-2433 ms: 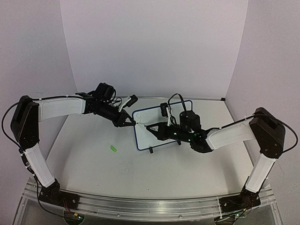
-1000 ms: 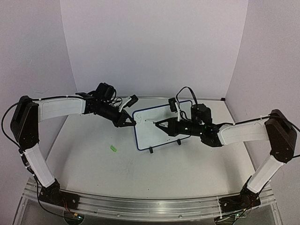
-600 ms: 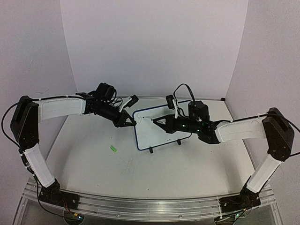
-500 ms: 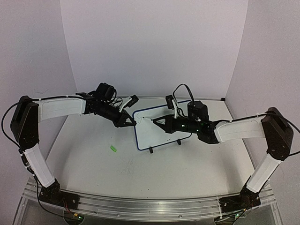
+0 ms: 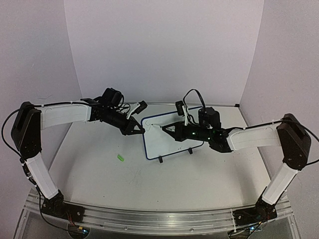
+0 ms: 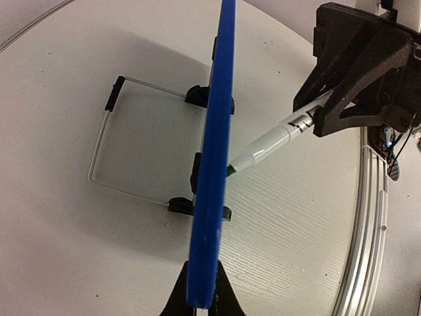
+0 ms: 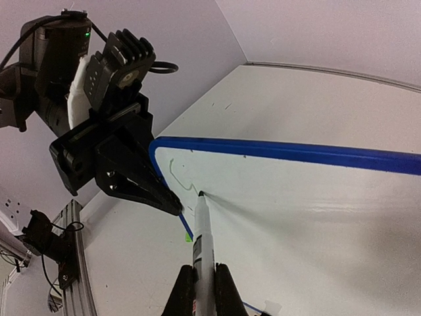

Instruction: Write a sentence on the whiteboard

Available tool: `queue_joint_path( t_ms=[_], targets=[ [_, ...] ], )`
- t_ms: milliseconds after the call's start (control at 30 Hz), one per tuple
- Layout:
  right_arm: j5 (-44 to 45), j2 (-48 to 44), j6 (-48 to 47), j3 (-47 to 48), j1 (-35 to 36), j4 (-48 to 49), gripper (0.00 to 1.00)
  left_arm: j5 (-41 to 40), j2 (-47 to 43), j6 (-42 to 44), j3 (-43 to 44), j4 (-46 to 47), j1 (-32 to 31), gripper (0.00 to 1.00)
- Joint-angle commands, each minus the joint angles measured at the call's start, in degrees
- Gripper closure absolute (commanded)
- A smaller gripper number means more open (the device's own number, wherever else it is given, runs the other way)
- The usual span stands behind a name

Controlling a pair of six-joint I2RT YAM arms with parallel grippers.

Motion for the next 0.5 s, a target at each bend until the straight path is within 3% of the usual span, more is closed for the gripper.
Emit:
queue_joint_path(
  t_ms=[0,467],
  targets=[
    [2.7,0.5,-0.6,1.4,-0.2,0.9,1.0,-2.6,-0.6,2.2,-0.1,-2.2,-0.5,1.0],
    [1.9,1.4,0.6,-2.2,-0.2,1.4,1.0,-2.7,-0.6,2.4,0.0,-2.3,-0.5,1.0]
  ],
)
